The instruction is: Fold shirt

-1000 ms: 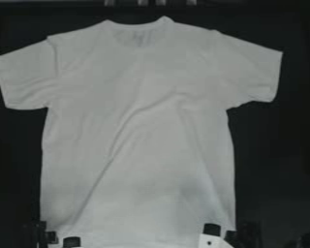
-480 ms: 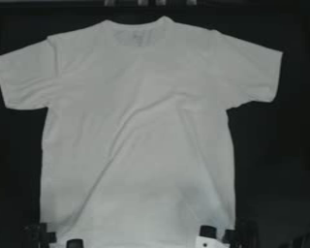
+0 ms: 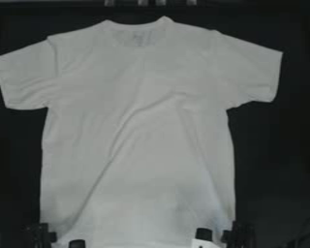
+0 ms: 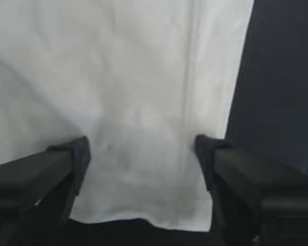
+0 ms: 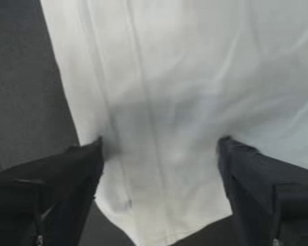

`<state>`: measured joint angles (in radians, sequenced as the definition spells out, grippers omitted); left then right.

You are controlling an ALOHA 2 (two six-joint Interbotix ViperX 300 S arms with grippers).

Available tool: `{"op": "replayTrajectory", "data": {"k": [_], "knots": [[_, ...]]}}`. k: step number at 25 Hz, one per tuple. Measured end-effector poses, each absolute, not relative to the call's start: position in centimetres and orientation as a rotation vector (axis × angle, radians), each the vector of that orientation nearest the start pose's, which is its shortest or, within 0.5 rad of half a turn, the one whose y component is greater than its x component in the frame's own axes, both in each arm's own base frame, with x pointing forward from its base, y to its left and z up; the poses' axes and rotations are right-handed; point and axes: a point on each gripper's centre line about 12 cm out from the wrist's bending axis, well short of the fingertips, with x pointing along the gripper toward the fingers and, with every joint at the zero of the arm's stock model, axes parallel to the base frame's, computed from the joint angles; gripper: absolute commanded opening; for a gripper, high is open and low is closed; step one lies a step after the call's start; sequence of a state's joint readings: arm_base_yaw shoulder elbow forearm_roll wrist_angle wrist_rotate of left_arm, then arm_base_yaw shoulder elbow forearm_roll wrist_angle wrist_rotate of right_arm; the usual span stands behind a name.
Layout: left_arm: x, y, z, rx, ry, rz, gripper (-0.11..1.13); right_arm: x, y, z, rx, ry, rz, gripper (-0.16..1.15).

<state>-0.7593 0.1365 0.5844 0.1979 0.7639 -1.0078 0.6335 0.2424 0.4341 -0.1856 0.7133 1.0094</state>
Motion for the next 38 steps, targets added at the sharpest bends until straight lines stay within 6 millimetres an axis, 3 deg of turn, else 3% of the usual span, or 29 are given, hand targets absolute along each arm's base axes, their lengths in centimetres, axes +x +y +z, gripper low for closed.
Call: {"op": "replayTrajectory", "data": {"k": [6, 9, 13, 16, 18, 21, 28, 34, 38], "knots": [[25.5, -22.3, 9.8, -0.087, 1.413, 0.103, 0.94, 31.9, 22.0, 9.9, 0.268, 1.364, -0.137, 0.97], [25.6, -22.5, 9.7, -0.103, 1.42, 0.104, 0.83, 31.8, 22.1, 9.7, 0.289, 1.384, -0.127, 0.95], [25.4, -22.6, 9.3, -0.122, 1.433, 0.107, 0.41, 31.8, 22.1, 9.4, 0.3, 1.403, -0.125, 0.75], [24.9, -22.7, 9.0, -0.146, 1.431, 0.091, 0.06, 31.8, 22.0, 9.3, 0.303, 1.406, -0.127, 0.46], [24.8, -22.6, 9.0, -0.178, 1.413, 0.069, -0.05, 31.7, 22.0, 9.1, 0.305, 1.411, -0.13, 0.25], [24.6, -22.4, 9.2, -0.207, 1.399, 0.054, 0.04, 31.7, 22.0, 9.1, 0.299, 1.412, -0.128, 0.0], [24.2, -22.1, 9.3, -0.196, 1.403, 0.054, 0.05, 32.0, 22.2, 9.6, 0.3, 1.402, -0.114, 0.06], [24.0, -21.3, 10.8, -0.077, 1.441, 0.127, 0.05, 32.2, 22.6, 10.5, 0.288, 1.401, -0.125, 0.06], [24.4, -21.0, 12.8, -0.032, 1.43, 0.182, 0.05, 32.0, 23.0, 11.5, 0.255, 1.4, -0.134, 0.06]]}}
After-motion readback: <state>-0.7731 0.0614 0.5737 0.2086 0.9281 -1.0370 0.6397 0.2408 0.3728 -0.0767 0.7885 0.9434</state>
